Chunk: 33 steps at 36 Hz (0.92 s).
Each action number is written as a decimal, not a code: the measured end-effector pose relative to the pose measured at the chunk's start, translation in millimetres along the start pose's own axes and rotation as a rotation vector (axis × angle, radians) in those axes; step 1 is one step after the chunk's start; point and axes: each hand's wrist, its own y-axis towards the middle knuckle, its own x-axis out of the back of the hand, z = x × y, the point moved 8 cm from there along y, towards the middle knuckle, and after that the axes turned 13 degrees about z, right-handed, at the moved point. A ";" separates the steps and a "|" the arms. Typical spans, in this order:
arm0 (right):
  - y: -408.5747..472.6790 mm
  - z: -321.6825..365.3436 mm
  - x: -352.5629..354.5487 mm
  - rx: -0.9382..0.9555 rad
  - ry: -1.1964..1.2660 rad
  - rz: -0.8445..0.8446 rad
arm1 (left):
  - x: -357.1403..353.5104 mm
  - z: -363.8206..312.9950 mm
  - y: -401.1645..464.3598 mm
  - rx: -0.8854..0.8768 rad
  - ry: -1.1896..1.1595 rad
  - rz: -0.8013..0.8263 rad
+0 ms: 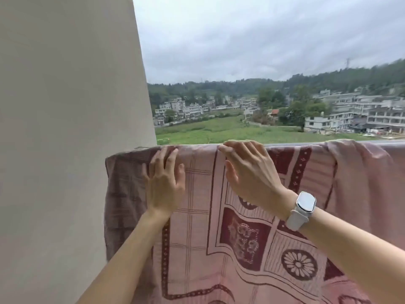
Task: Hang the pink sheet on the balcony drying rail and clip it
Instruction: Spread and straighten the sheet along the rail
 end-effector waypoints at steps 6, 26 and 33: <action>52.2 77.7 -56.7 -0.032 -0.029 0.077 | 27.8 144.2 3.3 0.322 -0.199 0.019; 151.4 145.2 -122.7 -0.046 0.078 0.449 | 57.5 135.4 -26.7 -0.334 -0.270 -0.084; 160.2 152.3 -128.8 0.057 -0.083 0.173 | 50.0 165.3 -41.9 -0.283 -0.436 -0.108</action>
